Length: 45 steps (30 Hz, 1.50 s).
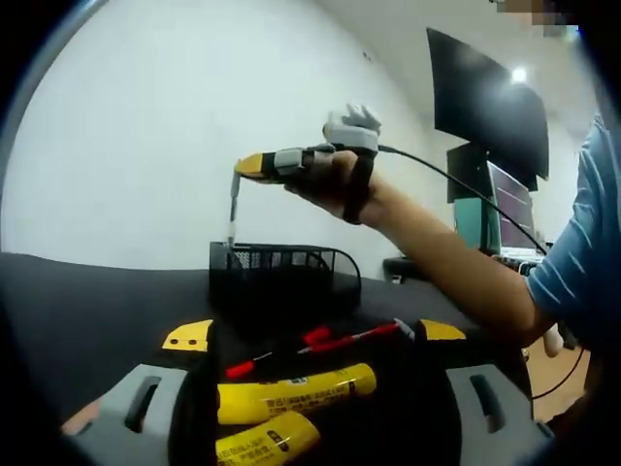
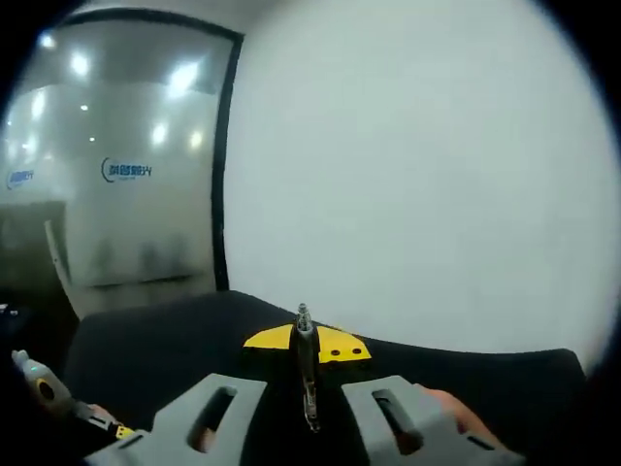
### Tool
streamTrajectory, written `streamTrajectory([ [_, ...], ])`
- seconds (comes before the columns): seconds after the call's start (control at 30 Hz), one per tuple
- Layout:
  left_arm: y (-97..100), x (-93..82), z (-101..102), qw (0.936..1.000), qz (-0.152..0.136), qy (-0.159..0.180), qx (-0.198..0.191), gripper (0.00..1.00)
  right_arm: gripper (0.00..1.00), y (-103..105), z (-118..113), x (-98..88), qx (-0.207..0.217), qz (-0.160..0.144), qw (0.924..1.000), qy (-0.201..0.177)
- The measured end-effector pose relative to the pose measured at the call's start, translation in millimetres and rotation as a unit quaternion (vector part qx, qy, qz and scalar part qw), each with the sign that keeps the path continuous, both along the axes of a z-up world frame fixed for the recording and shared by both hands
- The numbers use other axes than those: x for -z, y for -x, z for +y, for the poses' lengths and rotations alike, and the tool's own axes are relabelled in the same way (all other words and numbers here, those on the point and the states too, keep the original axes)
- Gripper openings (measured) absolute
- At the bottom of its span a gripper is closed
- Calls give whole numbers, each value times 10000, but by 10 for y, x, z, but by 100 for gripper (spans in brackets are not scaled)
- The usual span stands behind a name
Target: Pick up pens and glue sticks and place them into the holder.
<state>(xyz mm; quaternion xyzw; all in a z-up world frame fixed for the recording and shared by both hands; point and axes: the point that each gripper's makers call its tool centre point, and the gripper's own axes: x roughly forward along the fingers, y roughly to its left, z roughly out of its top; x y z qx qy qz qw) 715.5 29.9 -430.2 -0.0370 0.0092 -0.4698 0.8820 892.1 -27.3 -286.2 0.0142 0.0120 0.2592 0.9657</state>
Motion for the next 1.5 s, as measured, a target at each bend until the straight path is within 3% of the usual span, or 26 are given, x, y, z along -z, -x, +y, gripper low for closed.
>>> streamTrajectory([
  [0.33, -5, 42, 3, 9999, 5, -140, -55, 78, 4, 32, 95, 175, -182, 343, 9986, 365],
  [0.63, -15, 66, 9, 9997, -6, -238, -113, 77, 4, 72, -69, 268, -250, 768, 9961, 367],
  [1.5, -45, 107, 16, 9990, -23, -405, -195, 76, 4, 159, -32, 642, -559, 1668, 9824, 632],
])
